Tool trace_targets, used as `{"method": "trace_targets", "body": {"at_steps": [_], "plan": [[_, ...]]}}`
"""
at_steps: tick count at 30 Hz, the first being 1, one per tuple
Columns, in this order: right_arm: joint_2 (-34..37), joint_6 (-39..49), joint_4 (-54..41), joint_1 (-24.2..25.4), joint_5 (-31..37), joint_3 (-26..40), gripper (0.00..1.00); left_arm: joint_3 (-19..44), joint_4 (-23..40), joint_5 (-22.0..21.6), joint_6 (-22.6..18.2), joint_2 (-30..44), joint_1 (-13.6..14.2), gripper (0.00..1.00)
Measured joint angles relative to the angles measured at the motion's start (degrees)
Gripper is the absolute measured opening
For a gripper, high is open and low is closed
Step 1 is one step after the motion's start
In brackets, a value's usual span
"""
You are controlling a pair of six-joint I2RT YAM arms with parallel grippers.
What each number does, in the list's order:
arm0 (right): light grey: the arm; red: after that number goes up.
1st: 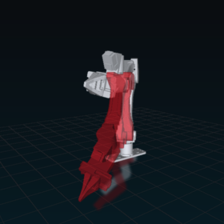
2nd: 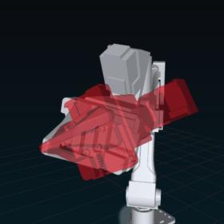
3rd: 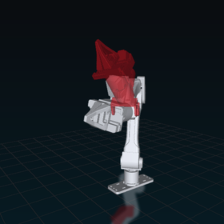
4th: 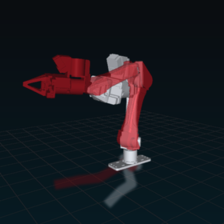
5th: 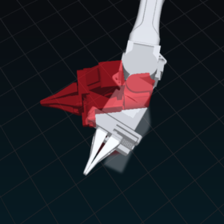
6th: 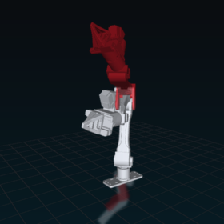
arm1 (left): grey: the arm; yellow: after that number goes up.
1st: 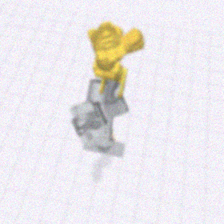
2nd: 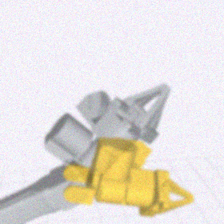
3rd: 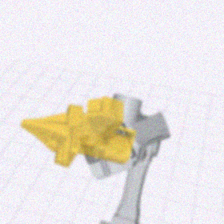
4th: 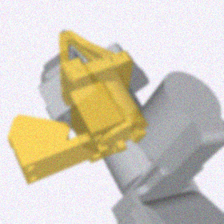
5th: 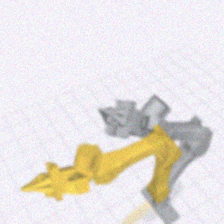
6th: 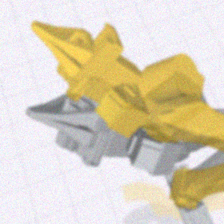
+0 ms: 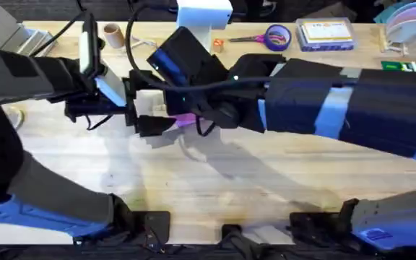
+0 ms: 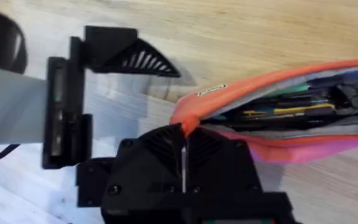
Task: Unzip the bag, pick up the pens from the table one at a time and place them inside, then zip the bag closed.
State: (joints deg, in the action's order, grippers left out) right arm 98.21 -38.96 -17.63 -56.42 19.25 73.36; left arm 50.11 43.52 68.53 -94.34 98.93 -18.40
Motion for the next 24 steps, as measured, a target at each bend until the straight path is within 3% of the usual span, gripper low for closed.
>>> {"method": "trace_targets", "body": {"at_steps": [7, 14, 17, 19, 22, 24], "plan": [[0.0, 0.0, 0.1, 0.3, -2.2, 0.0, 0.029, 0.0, -4.8, 0.8, 0.8, 0.9, 4.5, 0.994], [0.0, 0.0, 0.1, 0.3, -2.7, 0.0, 0.030, 0.0, -6.0, 0.5, 3.3, 0.9, 5.6, 0.954], [0.0, 0.0, 0.1, 0.3, -2.8, 0.0, 0.030, 0.0, -6.0, 0.5, 3.9, 0.9, 5.6, 0.724], [0.0, 0.0, 0.1, 0.3, -2.8, 0.0, 0.030, 0.0, -6.0, 0.9, 4.1, 0.9, 5.6, 0.519], [0.0, 0.0, 0.1, 0.3, -2.8, 0.0, 0.030, 0.0, -6.0, 1.3, 4.3, 0.9, 5.6, 0.099], [0.0, 0.0, 0.1, 0.4, -2.9, 0.0, 0.030, 0.0, -6.0, 1.3, 4.3, 0.9, 5.6, 0.049]]}}
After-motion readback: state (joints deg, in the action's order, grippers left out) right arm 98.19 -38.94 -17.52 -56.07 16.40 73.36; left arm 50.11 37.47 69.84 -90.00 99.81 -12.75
